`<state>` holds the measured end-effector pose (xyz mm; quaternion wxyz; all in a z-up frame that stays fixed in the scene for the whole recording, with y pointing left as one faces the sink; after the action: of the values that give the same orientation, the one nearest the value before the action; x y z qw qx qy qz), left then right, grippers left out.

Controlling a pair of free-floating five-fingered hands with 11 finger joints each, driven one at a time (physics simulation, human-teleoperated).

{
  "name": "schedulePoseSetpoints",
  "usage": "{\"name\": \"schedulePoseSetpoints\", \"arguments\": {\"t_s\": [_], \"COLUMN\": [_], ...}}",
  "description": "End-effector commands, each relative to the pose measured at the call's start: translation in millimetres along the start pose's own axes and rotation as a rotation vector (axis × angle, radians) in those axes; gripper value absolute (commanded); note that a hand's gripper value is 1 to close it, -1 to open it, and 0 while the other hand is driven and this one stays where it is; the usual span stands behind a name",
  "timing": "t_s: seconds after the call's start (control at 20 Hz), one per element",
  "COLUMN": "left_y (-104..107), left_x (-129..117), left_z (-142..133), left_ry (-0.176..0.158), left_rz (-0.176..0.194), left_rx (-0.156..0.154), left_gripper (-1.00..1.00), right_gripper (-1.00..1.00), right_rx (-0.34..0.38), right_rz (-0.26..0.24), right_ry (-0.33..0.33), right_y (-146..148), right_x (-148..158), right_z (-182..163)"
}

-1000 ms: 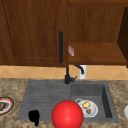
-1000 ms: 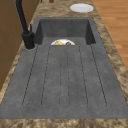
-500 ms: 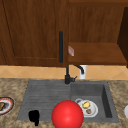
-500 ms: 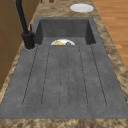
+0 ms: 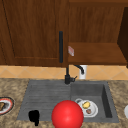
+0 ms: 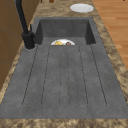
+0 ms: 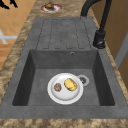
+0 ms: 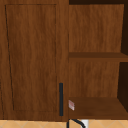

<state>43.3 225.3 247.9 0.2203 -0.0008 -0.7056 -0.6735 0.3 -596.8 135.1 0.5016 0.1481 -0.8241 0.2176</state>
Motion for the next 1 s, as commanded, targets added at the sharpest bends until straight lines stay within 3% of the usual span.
{"name": "schedulePoseSetpoints", "arguments": {"t_s": [0.0,0.95], "left_y": [0,0], "left_x": [0,0], "left_z": [0,0], "left_ry": [0.000,0.000], "left_rz": [0.000,0.000], "left_rx": [0.000,0.000], "left_gripper": [0.00,0.00], "right_gripper": [-1.00,-1.00], "right_rx": [0.050,0.249], "right_rz": [0.140,0.386], "right_ry": [-0.054,-0.041], "right_y": [9,56], "right_x": [-8,-24], "right_z": [-15,-56]}}
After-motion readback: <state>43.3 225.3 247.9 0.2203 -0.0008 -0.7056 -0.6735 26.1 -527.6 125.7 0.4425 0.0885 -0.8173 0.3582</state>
